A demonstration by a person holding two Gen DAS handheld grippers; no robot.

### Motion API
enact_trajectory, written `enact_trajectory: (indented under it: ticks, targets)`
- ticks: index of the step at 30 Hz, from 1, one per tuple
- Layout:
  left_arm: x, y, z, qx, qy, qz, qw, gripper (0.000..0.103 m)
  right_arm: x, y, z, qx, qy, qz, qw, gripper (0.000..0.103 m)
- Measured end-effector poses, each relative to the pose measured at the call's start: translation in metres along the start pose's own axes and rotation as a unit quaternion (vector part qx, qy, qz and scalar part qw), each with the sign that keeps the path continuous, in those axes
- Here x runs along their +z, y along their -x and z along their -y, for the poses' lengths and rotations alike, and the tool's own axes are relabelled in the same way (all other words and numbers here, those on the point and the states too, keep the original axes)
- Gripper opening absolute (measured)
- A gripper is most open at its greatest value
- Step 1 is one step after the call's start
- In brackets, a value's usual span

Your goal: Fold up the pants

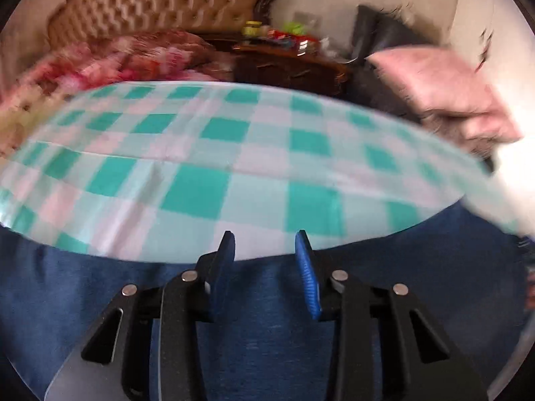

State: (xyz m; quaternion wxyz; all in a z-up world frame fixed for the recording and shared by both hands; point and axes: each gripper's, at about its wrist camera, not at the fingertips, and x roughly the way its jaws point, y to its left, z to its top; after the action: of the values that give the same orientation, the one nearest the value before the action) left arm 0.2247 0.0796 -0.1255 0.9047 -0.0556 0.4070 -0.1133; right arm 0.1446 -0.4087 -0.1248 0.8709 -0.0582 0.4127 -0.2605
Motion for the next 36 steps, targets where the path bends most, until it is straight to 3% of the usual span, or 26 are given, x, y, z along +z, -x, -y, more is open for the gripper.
enact_trajectory:
  ticks: [3, 5, 6, 7, 10, 12, 14, 17, 20, 22, 24, 26, 27, 28, 30, 32, 33, 36]
  targets:
    - [-0.009, -0.011, 0.031, -0.026, -0.09, -0.02, 0.9954, 0.037, 0.001, -0.002, -0.001, -0.008, -0.002, -0.004, 1.0, 0.078]
    - [-0.014, -0.021, 0.043, -0.032, -0.122, -0.032, 0.9915, 0.037, 0.001, -0.002, -0.003, -0.014, 0.004, -0.003, 1.0, 0.079]
    - [-0.014, -0.028, 0.045, -0.022, -0.131, -0.035, 0.9905, 0.035, 0.001, -0.002, -0.003, -0.015, 0.004, -0.002, 1.0, 0.079]
    - [-0.012, -0.036, 0.044, 0.012, -0.142, -0.041, 0.9889, 0.033, 0.0, -0.002, -0.003, -0.014, 0.004, -0.002, 1.0, 0.079]
    - [0.0, -0.039, 0.032, 0.041, -0.119, -0.039, 0.9914, 0.026, 0.0, -0.004, -0.003, -0.012, -0.002, -0.005, 1.0, 0.08]
    - [0.001, -0.027, 0.041, -0.013, -0.125, -0.022, 0.9918, 0.026, 0.0, -0.005, -0.003, -0.01, -0.004, -0.006, 1.0, 0.081]
    - [-0.005, -0.024, 0.073, -0.034, -0.188, -0.02, 0.9814, 0.029, 0.0, -0.005, -0.003, -0.011, -0.004, -0.006, 1.0, 0.081]
    - [-0.006, -0.05, 0.095, -0.006, -0.226, -0.04, 0.9732, 0.03, 0.0, -0.006, -0.002, -0.008, -0.006, -0.007, 1.0, 0.081]
    - [0.014, -0.052, 0.075, 0.038, -0.159, -0.023, 0.9863, 0.031, 0.001, -0.008, 0.002, 0.003, -0.016, -0.01, 1.0, 0.082]
    - [0.017, -0.039, 0.078, 0.001, -0.159, -0.014, 0.9871, 0.032, 0.001, -0.008, 0.003, 0.008, -0.02, -0.009, 1.0, 0.082]
    - [0.008, -0.033, 0.093, -0.018, -0.195, -0.021, 0.9805, 0.036, 0.002, -0.007, 0.006, 0.016, -0.025, -0.006, 1.0, 0.082]
    - [-0.005, -0.043, 0.096, 0.032, -0.21, -0.05, 0.9758, 0.039, 0.002, 0.004, 0.015, 0.016, -0.04, 0.012, 0.999, 0.082]
    - [-0.009, -0.048, 0.085, 0.059, -0.187, -0.065, 0.9783, 0.046, 0.001, 0.017, 0.026, 0.0, -0.056, 0.029, 0.998, 0.082]
    - [-0.008, -0.04, 0.066, 0.07, -0.133, -0.057, 0.987, 0.049, 0.0, 0.026, 0.035, -0.004, -0.068, 0.038, 0.997, 0.082]
    - [-0.013, -0.009, 0.042, 0.096, -0.079, -0.027, 0.9919, 0.047, -0.007, 0.048, 0.059, 0.006, -0.094, 0.054, 0.994, 0.082]
    - [-0.022, 0.02, 0.035, 0.076, -0.066, 0.0, 0.995, 0.047, -0.018, 0.064, 0.076, 0.031, -0.109, 0.051, 0.992, 0.082]
    - [-0.035, 0.039, 0.035, 0.045, -0.065, 0.008, 0.9969, 0.047, -0.026, 0.073, 0.082, 0.056, -0.114, 0.047, 0.991, 0.081]
    - [-0.069, 0.066, 0.039, -0.002, -0.061, 0.007, 0.9981, 0.047, -0.05, 0.087, 0.073, 0.119, -0.083, 0.028, 0.989, 0.079]
